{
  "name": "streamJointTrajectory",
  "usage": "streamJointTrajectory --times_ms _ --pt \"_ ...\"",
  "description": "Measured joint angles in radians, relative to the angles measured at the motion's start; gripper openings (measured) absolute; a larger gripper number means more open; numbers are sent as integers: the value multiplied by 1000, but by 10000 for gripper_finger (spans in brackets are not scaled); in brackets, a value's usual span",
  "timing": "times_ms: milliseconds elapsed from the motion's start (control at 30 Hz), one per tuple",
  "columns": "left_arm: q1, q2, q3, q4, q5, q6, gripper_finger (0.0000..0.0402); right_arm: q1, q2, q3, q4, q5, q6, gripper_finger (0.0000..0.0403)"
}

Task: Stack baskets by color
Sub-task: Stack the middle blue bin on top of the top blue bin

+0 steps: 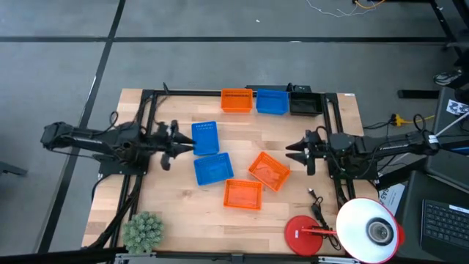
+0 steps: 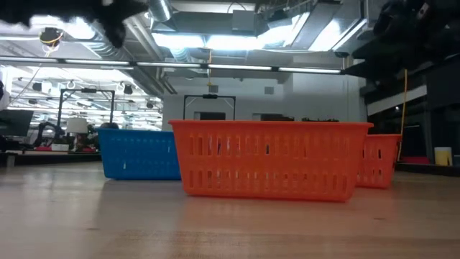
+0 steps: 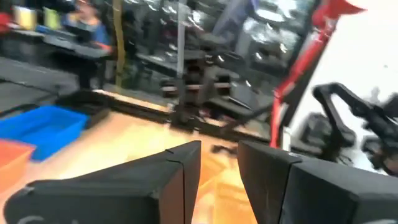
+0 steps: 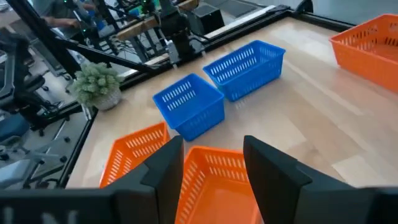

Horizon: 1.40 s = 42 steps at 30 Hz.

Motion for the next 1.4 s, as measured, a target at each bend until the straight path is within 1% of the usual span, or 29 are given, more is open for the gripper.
streamJointTrajectory --times_ms 100,233,333,367,433,500,567,633,700,767,800,900,967,1033,1200,1400 --pt "0 195 161 -117 15 19 98 10 -3 0 4 9 -38 168" --pt "17 469 384 -230 -9 34 98 48 -49 0 15 115 -88 168" --pt "36 645 539 -260 -14 128 98 102 -74 0 13 136 -104 168" --pt "44 696 589 -279 -8 157 98 124 -80 0 12 136 -106 168" --pt "67 796 700 -340 53 203 98 171 -82 0 10 138 -105 168" --pt "94 888 806 -438 119 223 98 220 -83 0 4 159 -105 168" --pt "114 974 902 -550 136 231 98 271 -83 0 -3 205 -99 168" --pt "129 1039 986 -698 113 237 98 322 -84 0 -15 252 -82 168" --pt "145 1076 1052 -890 50 240 98 373 -87 0 -39 285 -46 168" --pt "165 1079 1083 -1083 -26 198 98 421 -87 0 -61 316 -4 168" --pt "178 1077 1084 -1145 -51 161 98 443 -87 0 -69 342 9 168" --pt "232 1071 1066 -1229 -45 -2 98 489 -87 0 -72 458 32 168" --pt "275 1070 1054 -1207 -13 -119 98 506 -87 0 -71 514 40 168" --pt "316 1085 1048 -1192 -8 -206 98 515 -87 0 -70 538 61 168" --pt "375 1133 1045 -1182 -16 -346 98 518 -87 0 -70 540 83 168" --pt "382 1229 1046 -1165 -19 -540 98 518 -87 0 -70 539 52 168"
